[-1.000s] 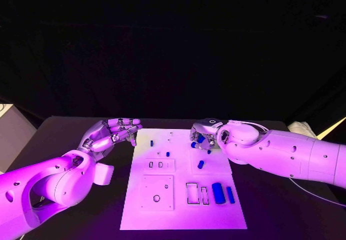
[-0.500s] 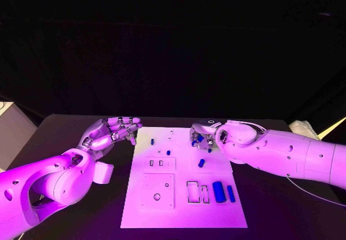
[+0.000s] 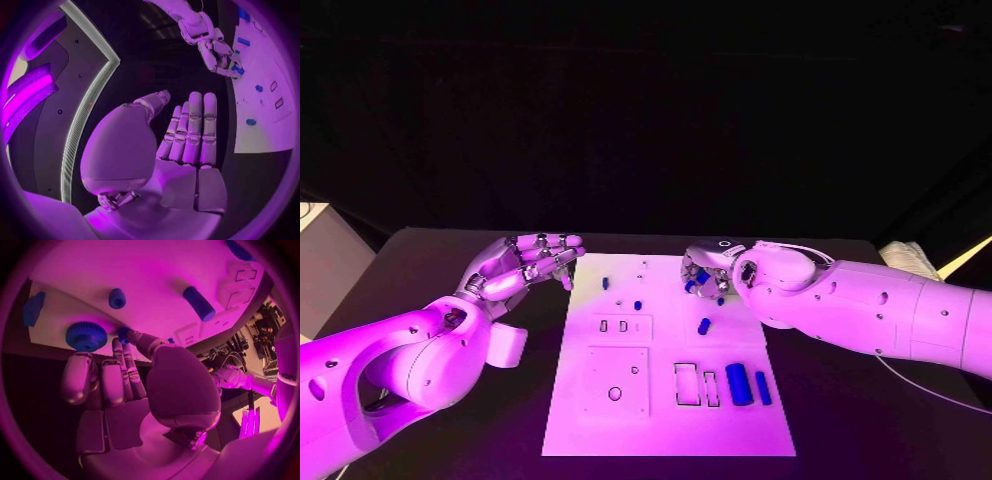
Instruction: Assemble the parts on the task board
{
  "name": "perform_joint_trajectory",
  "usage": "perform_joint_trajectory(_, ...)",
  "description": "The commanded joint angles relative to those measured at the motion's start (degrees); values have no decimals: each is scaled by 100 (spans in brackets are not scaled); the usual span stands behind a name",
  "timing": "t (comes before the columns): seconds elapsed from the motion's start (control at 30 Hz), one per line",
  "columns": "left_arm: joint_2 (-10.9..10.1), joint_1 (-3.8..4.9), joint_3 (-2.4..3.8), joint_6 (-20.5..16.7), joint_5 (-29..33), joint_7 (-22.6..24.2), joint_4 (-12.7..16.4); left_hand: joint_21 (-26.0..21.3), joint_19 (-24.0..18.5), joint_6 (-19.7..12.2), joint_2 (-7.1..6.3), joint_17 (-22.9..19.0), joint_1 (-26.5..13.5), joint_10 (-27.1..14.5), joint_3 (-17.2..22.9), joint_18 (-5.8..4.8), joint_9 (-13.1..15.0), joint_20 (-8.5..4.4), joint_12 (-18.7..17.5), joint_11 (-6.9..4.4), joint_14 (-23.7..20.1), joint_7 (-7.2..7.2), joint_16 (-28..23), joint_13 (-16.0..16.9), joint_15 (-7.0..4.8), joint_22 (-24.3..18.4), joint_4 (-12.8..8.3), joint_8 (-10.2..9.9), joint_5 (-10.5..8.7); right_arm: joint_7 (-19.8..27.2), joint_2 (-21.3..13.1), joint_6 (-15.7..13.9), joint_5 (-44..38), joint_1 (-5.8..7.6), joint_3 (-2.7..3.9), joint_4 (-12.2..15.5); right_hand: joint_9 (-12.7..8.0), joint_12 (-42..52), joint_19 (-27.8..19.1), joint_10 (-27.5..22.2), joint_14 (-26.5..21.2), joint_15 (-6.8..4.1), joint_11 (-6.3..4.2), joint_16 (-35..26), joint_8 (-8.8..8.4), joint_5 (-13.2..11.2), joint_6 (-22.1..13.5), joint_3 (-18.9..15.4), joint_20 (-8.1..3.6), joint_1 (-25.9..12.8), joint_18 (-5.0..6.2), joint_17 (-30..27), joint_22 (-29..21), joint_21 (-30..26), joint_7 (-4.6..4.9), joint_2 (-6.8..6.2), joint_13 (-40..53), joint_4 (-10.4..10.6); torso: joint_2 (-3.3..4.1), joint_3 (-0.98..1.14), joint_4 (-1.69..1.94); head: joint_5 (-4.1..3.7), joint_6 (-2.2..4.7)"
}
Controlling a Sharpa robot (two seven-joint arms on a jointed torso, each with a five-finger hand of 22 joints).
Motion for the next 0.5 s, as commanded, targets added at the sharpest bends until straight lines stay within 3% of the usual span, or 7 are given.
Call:
perform_joint_trajectory(0.03,2,12,5,112,-22,16,21,20,-49,-1,-7,9,-42,20,42,75,5,7,-24,10,-31,16,33,7,0,5,7,6,-32,-59,9,-143,-102,-6,-3,17,17,49,37,82,186,-3,-7,42,10,-41,28,75,-7,78,-90,-7,39,48,5,42,10,-2,3,-4,3,-10,12)
perform_joint_trajectory(0.13,1,12,5,112,-22,16,21,20,-49,-1,-7,9,-42,20,42,75,5,7,-24,10,-31,16,33,7,0,5,7,6,-32,-67,20,-347,-104,-6,-3,28,63,109,55,216,184,-28,-36,67,38,-251,55,248,-27,162,-105,-7,144,120,-3,87,34,-39,7,-5,6,-15,23)
perform_joint_trajectory(0.5,14,12,5,117,-22,8,29,33,-53,0,-3,11,-44,21,48,75,6,8,-23,11,-31,19,44,8,0,12,7,6,-33,-263,138,-1018,-157,3,10,52,175,214,128,553,190,-88,-112,119,136,-243,183,414,-80,260,-148,16,418,310,-30,125,129,-132,8,-16,20,-50,57)
